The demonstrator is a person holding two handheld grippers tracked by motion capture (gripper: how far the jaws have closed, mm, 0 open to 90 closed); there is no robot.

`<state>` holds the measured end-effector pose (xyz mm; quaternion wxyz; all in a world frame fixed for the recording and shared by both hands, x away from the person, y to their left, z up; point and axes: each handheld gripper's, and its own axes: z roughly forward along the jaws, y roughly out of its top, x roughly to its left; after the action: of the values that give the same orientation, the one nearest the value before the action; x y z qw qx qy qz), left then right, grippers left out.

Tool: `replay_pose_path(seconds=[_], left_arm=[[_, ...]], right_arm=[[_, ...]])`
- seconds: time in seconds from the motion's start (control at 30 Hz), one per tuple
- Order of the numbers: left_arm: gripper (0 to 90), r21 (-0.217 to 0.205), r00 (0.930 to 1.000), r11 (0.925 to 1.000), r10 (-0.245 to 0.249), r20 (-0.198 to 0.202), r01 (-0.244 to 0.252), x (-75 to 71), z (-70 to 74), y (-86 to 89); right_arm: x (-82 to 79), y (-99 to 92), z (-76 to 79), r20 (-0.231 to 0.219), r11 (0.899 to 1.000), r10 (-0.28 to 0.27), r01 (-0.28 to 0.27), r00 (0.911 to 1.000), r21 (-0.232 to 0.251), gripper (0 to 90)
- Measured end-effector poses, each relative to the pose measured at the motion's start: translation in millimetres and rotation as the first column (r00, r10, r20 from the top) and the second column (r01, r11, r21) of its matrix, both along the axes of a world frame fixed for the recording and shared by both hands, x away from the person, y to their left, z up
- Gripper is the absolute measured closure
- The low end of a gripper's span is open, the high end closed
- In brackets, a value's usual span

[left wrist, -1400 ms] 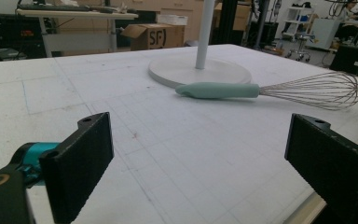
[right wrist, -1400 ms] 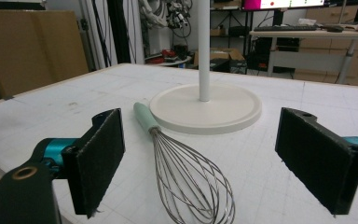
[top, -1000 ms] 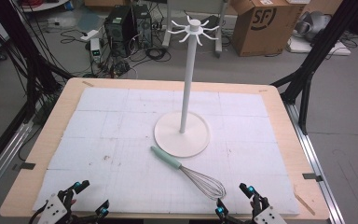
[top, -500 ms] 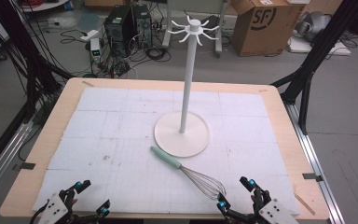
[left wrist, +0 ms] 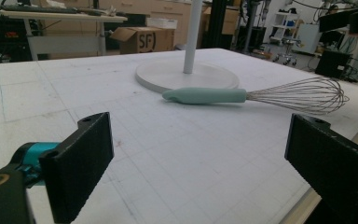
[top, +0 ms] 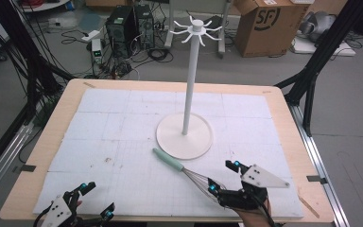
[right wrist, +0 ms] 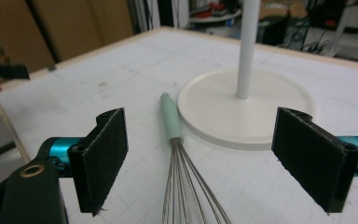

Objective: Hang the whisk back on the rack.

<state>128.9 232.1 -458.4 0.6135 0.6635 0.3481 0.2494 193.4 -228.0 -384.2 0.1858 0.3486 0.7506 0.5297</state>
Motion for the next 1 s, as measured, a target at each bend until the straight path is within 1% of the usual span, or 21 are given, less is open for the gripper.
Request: replay_pose_path(seconds=[0.07,0.13,0.27,0.3,0.37,0.4,0.5,0.53,0.57,0.63,0.67,0.7,0.73,0.77,0.8,0.83,0.87,0.9,0.93,0.97,1.0], left_arm=[[8.3,-0.003,1.0,1.0,0.001,0.0,-0.001,-0.2,0.1,0.1],[8.3,-0.006,1.0,1.0,0.003,0.0,-0.003,-0.5,0.1,0.4],[8.3,-0.007,1.0,1.0,0.003,0.001,-0.003,-1.2,0.3,1.8],[8.3,-0.009,1.0,0.9999,0.005,0.001,-0.005,-1.3,0.3,2.1],[8.4,-0.007,1.0,0.9999,0.008,0.001,-0.008,-1.6,0.0,2.8],[8.3,-0.008,0.9999,0.9999,0.01,-0.001,-0.01,-1.6,-0.2,3.3],[8.3,-0.015,0.9998,0.9997,0.02,0.001,-0.02,-2.6,0.0,6.7],[8.3,-0.015,0.9998,0.9997,0.02,0.001,-0.02,-2.6,0.0,6.7],[8.3,-0.018,0.9997,0.9996,0.023,0.002,-0.023,-3.0,0.1,7.5],[8.4,-0.025,0.9996,0.9993,0.028,0.005,-0.028,-3.3,0.3,9.0],[8.4,-0.025,0.9995,0.9992,0.03,0.007,-0.03,-3.5,0.4,10.0],[8.4,-0.026,0.9994,0.9991,0.035,0.009,-0.034,-3.4,0.4,10.9],[8.4,-0.028,0.9993,0.999,0.036,0.007,-0.035,-3.3,0.4,11.7],[8.4,-0.031,0.9993,0.9989,0.036,0.008,-0.036,-3.3,0.4,12.2],[8.5,-0.034,0.9992,0.9987,0.038,0.009,-0.038,-3.5,0.6,12.3],[8.5,-0.035,0.9993,0.9987,0.036,0.009,-0.036,-3.6,0.7,12.5],[8.5,-0.034,0.9994,0.9989,0.034,0.01,-0.034,-3.6,0.7,12.5],[8.5,-0.034,0.9994,0.9989,0.032,0.009,-0.032,-3.5,0.8,12.3],[9.0,-0.036,0.9995,0.9989,0.031,0.01,-0.031,-3.8,0.9,11.8],[9.0,-0.035,0.9995,0.999,0.029,0.014,-0.028,-3.7,1.1,11.7],[9.1,-0.035,0.9995,0.999,0.029,0.014,-0.028,-3.7,1.1,11.7]], right_arm=[[10.6,7.5,0.2,-0.023,0.999,0.024,-0.025,0.9994,-0.04,17.6],[21.9,15.4,0.0,-0.058,0.996,0.045,-0.05,0.9973,-0.077,19.5],[41.4,30.2,1.6,-0.131,0.985,0.082,-0.1,0.9879,-0.138,20.4],[46.8,34.7,2.4,-0.159,0.982,0.094,-0.118,0.9827,-0.147,21.1],[55.3,40.3,3.3,-0.211,0.976,0.136,-0.168,0.9678,-0.14,23.4],[59.0,43.4,3.5,-0.23,0.972,0.146,-0.183,0.9622,-0.15,23.4],[68.6,51.4,2.2,-0.267,0.961,0.161,-0.213,0.95,-0.178,24.4],[68.6,51.4,2.2,-0.267,0.961,0.161,-0.213,0.95,-0.178,24.4],[74.6,55.5,0.3,-0.3,0.957,0.166,-0.227,0.9394,-0.182,26.0],[79.9,59.5,-2.4,-0.325,0.948,0.173,-0.246,0.9297,-0.2,27.5],[79.9,59.5,-2.4,-0.325,0.948,0.173,-0.246,0.9297,-0.2,27.9],[82.2,62.0,-4.1,-0.343,0.946,0.173,-0.253,0.9233,-0.204,28.7],[86.6,67.1,-7.4,-0.365,0.937,0.178,-0.27,0.9137,-0.22,29.6],[86.6,67.1,-7.4,-0.365,0.937,0.178,-0.27,0.9137,-0.22,29.6],[89.7,73.0,-10.1,-0.383,0.928,0.181,-0.286,0.9059,-0.238,30.1],[89.7,73.0,-10.1,-0.383,0.928,0.181,-0.286,0.9059,-0.238,30.1],[92.5,78.9,-12.6,-0.407,0.922,0.175,-0.294,0.8967,-0.251,32.0],[92.5,78.9,-12.6,-0.407,0.922,0.175,-0.294,0.8967,-0.251,32.0],[96.2,84.3,-15.9,-0.423,0.912,0.164,-0.3,0.891,-0.278,32.4],[98.2,86.6,-17.4,-0.435,0.907,0.157,-0.304,0.8865,-0.291,32.6],[98.2,86.6,-17.4,-0.435,0.907,0.157,-0.304,0.8865,-0.291,32.6]])
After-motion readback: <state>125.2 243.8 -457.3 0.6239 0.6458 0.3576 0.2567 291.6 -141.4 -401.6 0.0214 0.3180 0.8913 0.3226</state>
